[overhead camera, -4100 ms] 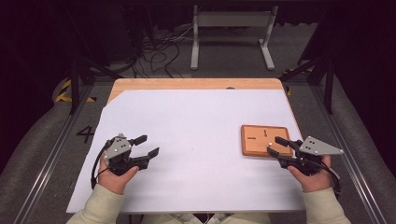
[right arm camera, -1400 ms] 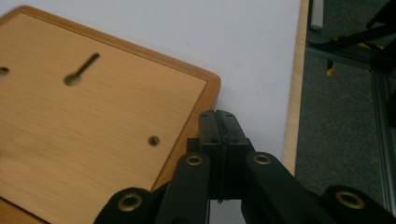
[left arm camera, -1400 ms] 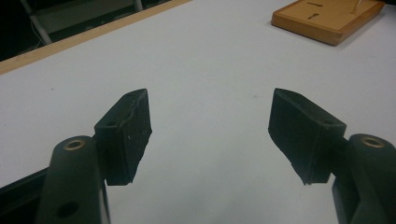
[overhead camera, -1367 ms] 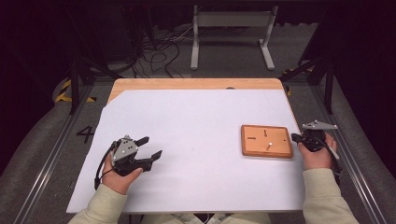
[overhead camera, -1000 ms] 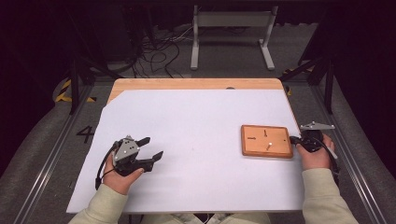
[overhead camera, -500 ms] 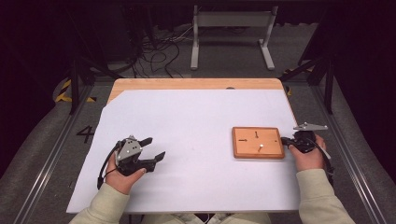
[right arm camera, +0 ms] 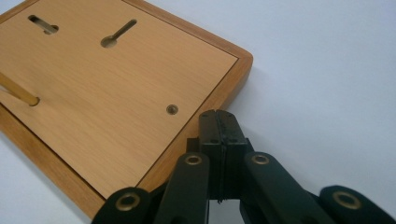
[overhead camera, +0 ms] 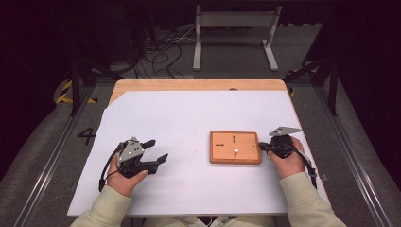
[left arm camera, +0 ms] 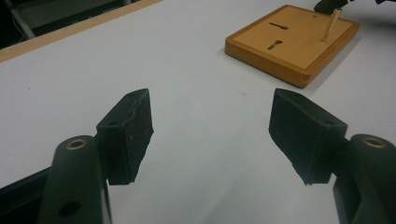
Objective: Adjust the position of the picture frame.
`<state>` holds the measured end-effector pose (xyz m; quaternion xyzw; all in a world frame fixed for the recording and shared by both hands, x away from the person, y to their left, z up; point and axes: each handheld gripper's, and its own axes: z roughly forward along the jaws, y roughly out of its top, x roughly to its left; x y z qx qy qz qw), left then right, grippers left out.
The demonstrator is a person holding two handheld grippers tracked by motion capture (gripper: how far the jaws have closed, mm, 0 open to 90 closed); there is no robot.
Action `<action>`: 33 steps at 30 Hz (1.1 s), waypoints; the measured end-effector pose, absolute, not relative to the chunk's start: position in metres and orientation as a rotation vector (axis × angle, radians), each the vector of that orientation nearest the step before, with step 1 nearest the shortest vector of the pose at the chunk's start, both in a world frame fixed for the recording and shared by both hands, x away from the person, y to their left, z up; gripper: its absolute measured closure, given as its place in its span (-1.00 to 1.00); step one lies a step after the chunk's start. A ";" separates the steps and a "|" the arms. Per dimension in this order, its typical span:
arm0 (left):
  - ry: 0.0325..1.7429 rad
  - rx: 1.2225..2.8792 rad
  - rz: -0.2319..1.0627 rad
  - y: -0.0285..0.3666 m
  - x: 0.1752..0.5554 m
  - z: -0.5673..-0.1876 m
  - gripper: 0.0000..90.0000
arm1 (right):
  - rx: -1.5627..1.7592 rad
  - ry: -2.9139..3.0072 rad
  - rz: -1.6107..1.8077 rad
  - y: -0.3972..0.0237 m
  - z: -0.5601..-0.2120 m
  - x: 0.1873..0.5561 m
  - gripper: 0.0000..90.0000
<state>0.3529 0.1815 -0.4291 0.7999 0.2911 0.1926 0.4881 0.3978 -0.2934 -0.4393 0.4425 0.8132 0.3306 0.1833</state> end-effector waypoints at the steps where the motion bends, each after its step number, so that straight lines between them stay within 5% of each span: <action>1: 0.708 1.945 0.468 0.182 0.353 -0.429 -0.31 | 1.248 2.294 0.933 -0.293 -0.439 0.398 1.00; 21: 0.714 1.960 0.447 0.175 0.359 -0.434 -0.30 | 1.058 2.442 1.055 -0.213 -0.446 0.405 1.00; 33: 0.714 1.941 0.382 0.176 0.362 -0.434 -0.21 | 1.023 2.386 1.083 -0.230 -0.431 0.404 0.91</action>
